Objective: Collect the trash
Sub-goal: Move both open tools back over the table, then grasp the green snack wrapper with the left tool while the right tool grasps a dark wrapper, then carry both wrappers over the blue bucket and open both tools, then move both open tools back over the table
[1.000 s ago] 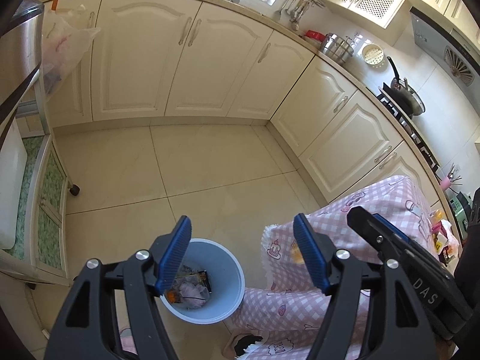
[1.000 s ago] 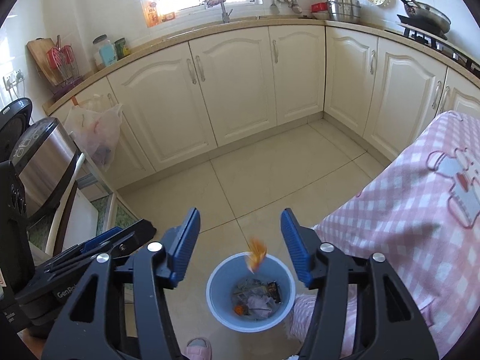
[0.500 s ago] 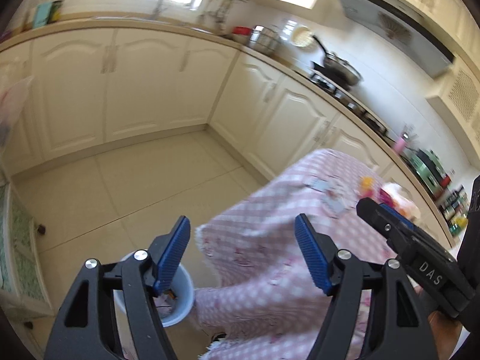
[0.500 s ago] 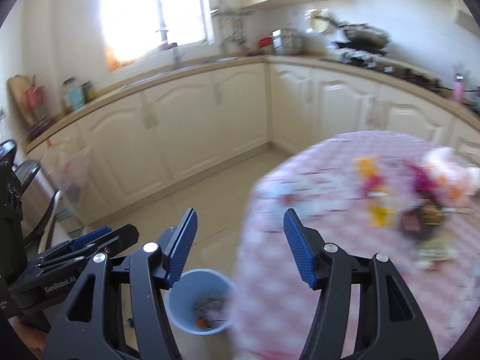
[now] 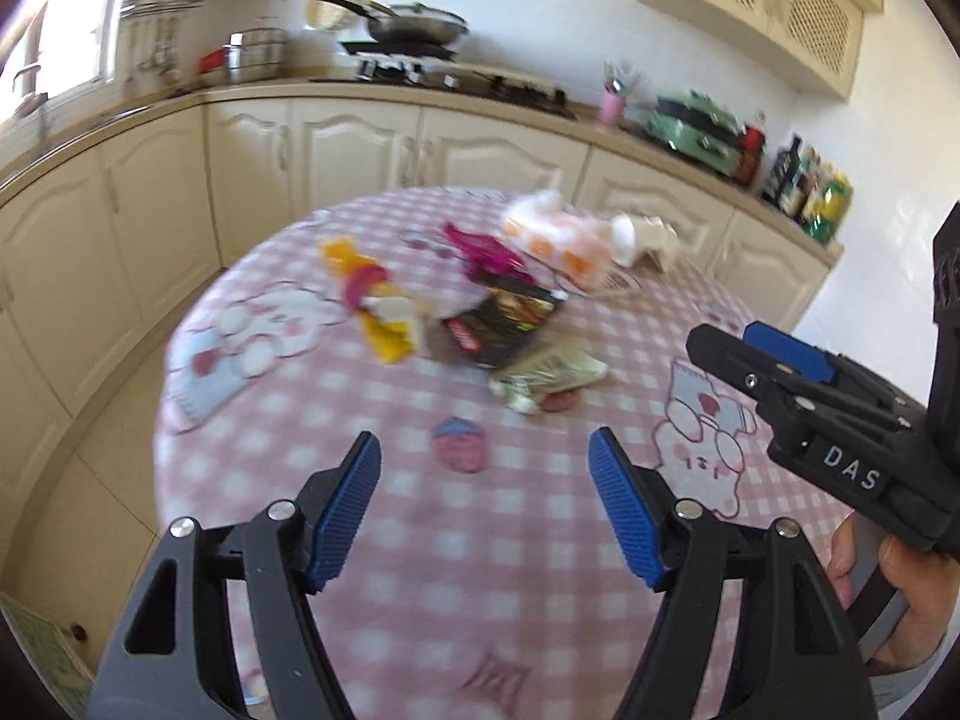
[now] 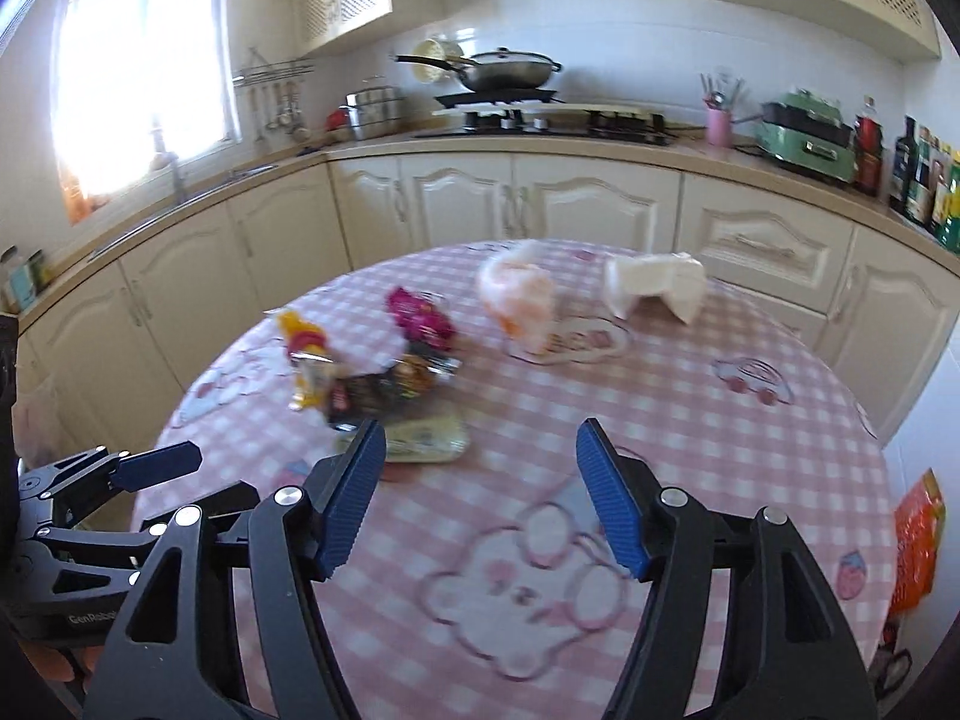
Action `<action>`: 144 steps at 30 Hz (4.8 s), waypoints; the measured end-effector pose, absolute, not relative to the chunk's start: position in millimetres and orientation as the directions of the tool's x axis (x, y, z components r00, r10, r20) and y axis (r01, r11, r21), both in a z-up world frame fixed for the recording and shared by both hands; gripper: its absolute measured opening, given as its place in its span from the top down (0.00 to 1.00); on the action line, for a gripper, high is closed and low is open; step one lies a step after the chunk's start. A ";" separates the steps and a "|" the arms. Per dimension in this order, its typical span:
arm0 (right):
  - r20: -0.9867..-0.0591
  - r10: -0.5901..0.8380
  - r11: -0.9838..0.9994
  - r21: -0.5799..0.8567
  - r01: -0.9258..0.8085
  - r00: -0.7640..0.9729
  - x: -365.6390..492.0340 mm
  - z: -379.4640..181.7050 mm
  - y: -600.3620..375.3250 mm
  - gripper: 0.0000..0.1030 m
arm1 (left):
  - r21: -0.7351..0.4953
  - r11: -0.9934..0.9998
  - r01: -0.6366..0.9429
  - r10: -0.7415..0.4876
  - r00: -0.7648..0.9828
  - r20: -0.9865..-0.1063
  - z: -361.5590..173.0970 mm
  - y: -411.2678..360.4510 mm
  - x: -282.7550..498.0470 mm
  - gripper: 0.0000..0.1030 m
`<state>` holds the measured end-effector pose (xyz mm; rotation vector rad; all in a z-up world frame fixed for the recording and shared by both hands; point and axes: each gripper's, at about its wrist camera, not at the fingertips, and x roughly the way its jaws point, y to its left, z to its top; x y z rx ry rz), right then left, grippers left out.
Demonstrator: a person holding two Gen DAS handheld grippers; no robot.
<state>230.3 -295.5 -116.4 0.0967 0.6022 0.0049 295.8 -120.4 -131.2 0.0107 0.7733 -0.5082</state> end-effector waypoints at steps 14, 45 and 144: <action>-0.614 0.053 0.988 0.146 0.047 0.787 246.0 -130.9 -347.5 0.35 | -0.097 0.878 0.469 -0.363 0.520 -0.773 -161.9 -193.5 352.9 0.41; -0.642 0.157 0.980 0.196 -0.038 0.750 279.8 -122.7 -292.9 0.34 | -0.229 0.947 0.226 -0.319 0.746 -0.584 -111.7 -66.4 329.2 0.87; -0.598 0.258 0.954 0.033 -0.298 0.759 267.2 -117.1 -75.2 0.07 | -0.354 0.931 -0.091 -0.174 0.742 -0.648 -164.3 130.3 285.2 0.22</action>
